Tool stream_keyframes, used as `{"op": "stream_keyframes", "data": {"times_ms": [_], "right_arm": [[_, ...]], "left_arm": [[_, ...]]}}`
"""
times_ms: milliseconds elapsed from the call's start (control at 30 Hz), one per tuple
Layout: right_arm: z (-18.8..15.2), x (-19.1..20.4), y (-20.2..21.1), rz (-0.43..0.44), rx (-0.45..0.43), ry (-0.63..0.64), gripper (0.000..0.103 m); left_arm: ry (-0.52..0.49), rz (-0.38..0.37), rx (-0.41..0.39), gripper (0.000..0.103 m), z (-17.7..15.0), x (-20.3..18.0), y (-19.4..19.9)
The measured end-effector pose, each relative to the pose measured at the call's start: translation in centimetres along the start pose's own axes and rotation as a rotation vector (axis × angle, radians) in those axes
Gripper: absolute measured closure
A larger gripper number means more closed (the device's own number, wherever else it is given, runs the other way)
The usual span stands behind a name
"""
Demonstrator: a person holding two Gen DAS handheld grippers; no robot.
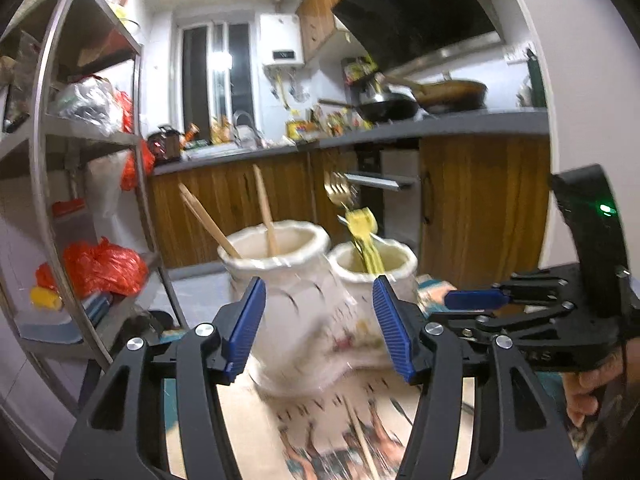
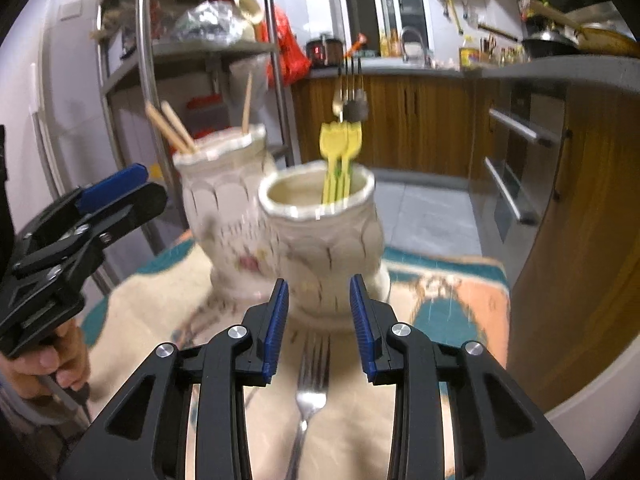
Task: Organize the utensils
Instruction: 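Withdraw both open tools from the pot, then grasp a thin wooden chopstick with the left tool while the right tool grasps the silver fork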
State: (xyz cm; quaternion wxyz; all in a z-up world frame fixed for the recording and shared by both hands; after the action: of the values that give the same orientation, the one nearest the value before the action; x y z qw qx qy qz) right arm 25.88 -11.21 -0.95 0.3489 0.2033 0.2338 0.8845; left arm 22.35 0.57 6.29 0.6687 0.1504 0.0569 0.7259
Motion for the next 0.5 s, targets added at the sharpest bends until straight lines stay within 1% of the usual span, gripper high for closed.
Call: {"op": "stream_keyframes", "data": {"times_ms": [67, 167, 333, 433, 500], "right_arm": [[-0.7, 0.0, -0.4, 0.001, 0.04, -0.002, 0.07], [-1.6, 0.2, -0.7, 0.0, 0.082, 0.002, 0.07], [-3.7, 0.2, -1.3, -0.002, 0.173, -0.005, 0.07], [-5.0, 0.4, -1.3, -0.002, 0.216, -0.006, 0.07], [-5.5, 0.5, -1.2, -0.002, 0.232, -0.01, 0.07]], "left_arm": [[-0.027, -0.033, 0.05, 0.047, -0.9, -0.9, -0.1], [-0.049, -0.052, 0.113, 0.047, -2.3, -1.7, -0.3], [-0.061, -0.071, 0.244, 0.047, -4.8, -1.9, -1.2], [-0.062, -0.086, 0.327, 0.047, -6.5, -1.9, -2.0], [-0.061, -0.093, 0.365, 0.047, -7.2, -1.8, -2.3]]}}
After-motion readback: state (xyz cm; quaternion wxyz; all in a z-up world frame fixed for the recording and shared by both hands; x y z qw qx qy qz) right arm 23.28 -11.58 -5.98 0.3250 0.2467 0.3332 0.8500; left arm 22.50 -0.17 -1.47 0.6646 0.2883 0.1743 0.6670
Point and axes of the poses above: each gripper's, at about its wrist camera, not at the fingertips, and y roughly against the way its jaws point, x to its left, z to its top, the point moved 5 cm from there along -y, roughly the way its jaws point, and after that the axes turned 7 degrees about z, right-handed, at the moved point
